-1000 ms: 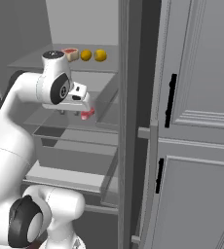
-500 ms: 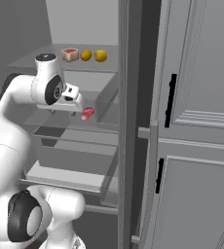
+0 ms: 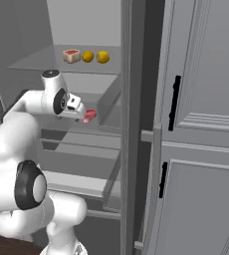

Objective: Place one lemon and one steak in each tupperware on the nearby counter, to pack two identical lunches.

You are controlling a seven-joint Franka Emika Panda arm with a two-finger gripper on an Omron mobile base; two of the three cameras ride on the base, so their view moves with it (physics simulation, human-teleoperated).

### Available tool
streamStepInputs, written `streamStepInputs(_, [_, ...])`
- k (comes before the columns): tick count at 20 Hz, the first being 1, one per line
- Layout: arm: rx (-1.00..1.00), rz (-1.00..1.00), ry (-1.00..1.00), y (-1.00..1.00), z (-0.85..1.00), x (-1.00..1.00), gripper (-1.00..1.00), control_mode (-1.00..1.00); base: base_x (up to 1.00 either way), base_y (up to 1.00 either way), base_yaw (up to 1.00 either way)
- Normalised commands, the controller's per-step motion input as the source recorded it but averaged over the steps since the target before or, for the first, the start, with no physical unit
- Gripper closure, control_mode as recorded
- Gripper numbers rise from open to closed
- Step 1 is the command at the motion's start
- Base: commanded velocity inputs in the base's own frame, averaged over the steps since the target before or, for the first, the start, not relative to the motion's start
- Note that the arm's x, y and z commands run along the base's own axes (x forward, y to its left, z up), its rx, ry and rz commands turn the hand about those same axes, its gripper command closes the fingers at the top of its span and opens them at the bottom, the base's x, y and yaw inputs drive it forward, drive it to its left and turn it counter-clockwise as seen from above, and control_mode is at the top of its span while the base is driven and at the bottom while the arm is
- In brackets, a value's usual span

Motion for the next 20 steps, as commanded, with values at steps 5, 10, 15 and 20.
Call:
streamStepInputs(5, [0.00, 0.00, 0.01, -0.44, -0.21, 0.47, -1.00, -1.00, 0.00, 0.00, 0.00])
streamStepInputs(10, [0.00, 0.00, -0.03, 0.00, -0.31, 0.69, -1.00, -1.00, 0.00, 0.00, 0.00])
streamStepInputs(15, [0.00, 0.00, -0.09, 0.10, -0.29, 0.55, -1.00, -1.00, 0.00, 0.00, 0.00])
streamStepInputs(20, [0.00, 0.00, -0.03, 0.20, -0.36, 0.54, -1.00, -1.00, 0.00, 0.00, 0.00])
